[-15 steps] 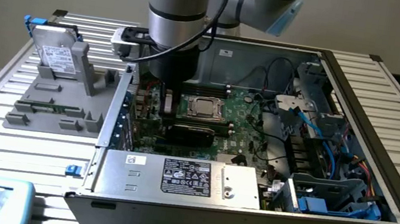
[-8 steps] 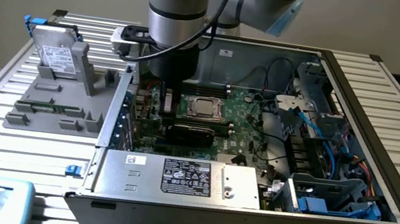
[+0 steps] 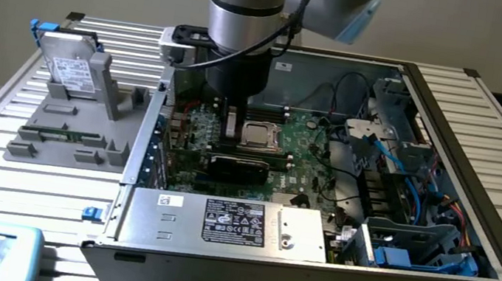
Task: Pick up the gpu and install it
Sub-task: 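Press down on the gpu until it lock into place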
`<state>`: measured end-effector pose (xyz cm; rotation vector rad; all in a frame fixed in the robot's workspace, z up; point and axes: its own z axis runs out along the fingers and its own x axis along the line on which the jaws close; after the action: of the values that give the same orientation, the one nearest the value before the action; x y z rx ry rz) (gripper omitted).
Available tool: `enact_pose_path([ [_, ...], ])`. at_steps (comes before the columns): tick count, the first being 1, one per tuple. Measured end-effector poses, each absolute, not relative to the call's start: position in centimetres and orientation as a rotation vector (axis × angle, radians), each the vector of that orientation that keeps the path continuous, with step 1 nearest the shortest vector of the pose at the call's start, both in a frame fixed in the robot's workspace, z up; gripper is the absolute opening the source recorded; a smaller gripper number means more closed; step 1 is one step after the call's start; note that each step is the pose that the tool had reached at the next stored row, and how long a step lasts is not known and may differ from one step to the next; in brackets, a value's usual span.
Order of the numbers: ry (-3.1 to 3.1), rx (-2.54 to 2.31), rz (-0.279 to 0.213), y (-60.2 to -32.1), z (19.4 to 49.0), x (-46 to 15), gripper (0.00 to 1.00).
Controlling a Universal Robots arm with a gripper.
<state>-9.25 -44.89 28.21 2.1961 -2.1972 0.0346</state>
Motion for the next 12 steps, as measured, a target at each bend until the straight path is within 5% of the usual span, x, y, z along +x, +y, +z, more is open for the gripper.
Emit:
enact_pose_path([
  [12,-2.199,2.198,0.029,-44.9,26.4,-9.0,0.12],
])
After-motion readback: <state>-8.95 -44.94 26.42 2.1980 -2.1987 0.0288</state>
